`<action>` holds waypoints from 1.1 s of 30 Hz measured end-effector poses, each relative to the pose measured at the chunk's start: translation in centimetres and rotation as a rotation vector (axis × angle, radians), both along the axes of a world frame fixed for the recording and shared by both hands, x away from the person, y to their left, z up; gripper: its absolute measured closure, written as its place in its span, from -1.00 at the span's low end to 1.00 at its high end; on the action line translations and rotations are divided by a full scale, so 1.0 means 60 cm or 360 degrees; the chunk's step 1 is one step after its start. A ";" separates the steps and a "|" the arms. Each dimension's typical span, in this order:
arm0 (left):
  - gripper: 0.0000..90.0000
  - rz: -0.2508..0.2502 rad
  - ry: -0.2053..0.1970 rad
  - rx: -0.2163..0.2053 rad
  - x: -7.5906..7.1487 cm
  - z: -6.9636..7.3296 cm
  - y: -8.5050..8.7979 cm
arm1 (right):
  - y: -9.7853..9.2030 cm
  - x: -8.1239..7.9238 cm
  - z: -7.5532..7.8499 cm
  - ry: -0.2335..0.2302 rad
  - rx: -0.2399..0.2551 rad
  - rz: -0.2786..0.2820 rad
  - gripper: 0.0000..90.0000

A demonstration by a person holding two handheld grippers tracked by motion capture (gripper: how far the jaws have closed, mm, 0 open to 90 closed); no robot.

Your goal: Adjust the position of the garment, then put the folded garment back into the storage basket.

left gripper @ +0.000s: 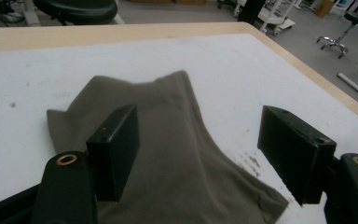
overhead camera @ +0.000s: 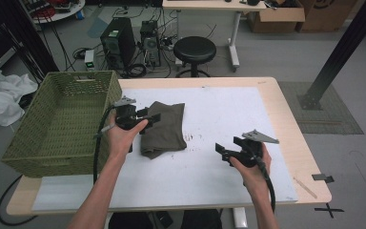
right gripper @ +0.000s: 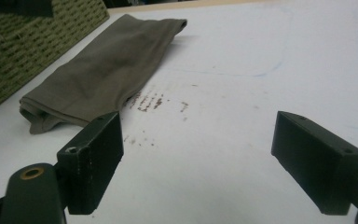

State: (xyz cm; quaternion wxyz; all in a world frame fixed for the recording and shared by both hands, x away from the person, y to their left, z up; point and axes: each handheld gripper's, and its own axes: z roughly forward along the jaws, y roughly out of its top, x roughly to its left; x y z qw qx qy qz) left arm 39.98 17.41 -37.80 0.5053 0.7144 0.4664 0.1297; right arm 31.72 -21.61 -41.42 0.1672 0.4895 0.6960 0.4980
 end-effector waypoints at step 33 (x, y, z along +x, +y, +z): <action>-0.31 0.0172 0.0042 0.0066 -0.008 -0.046 0.025 | -0.008 -0.011 -0.025 0.0016 -0.0009 -0.0032 -0.62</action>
